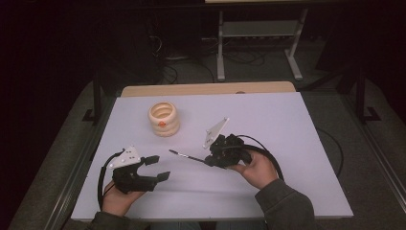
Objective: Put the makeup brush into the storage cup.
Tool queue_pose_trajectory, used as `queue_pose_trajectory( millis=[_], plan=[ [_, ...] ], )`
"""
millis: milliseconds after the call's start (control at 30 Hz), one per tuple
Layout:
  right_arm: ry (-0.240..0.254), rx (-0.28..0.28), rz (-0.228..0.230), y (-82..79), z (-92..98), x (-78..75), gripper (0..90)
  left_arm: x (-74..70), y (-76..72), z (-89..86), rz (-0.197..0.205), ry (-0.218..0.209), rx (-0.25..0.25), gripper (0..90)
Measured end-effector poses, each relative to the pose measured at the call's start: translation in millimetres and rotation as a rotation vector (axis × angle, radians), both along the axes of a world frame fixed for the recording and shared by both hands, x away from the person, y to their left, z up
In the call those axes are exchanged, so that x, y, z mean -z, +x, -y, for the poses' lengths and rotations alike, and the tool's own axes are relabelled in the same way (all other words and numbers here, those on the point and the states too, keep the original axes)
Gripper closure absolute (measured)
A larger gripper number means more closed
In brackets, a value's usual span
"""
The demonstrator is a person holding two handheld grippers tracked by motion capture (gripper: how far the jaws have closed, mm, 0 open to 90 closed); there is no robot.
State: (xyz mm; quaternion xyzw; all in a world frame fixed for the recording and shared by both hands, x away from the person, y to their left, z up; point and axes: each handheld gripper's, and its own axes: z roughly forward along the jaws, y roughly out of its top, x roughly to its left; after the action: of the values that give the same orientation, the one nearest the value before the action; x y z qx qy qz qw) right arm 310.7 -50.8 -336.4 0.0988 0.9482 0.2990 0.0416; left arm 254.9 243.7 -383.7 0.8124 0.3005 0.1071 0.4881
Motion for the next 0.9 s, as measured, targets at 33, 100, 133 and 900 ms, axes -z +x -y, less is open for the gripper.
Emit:
queue_pose_trajectory(
  millis=[33, 100, 133, 900],
  plan=[
    [0.005, 0.000, 0.002, 0.1, 0.6, -0.9, 85.0, -1.8, 1.5, 2.7, -0.008, -0.011, 0.006, 30.5],
    [0.036, 0.002, 0.004, 1.2, 3.2, -3.3, 85.0, -3.7, 2.6, 6.6, -0.010, -0.017, 0.019, 32.8],
    [0.040, 0.001, 0.003, 1.4, 4.0, -4.0, 85.0, -4.2, 3.7, 9.8, -0.005, -0.017, 0.031, 33.9],
    [0.222, 0.068, -0.002, -13.2, 16.8, 33.4, 85.0, -3.4, 22.8, 44.3, -0.117, -0.083, 0.151, 54.5]
  ],
)
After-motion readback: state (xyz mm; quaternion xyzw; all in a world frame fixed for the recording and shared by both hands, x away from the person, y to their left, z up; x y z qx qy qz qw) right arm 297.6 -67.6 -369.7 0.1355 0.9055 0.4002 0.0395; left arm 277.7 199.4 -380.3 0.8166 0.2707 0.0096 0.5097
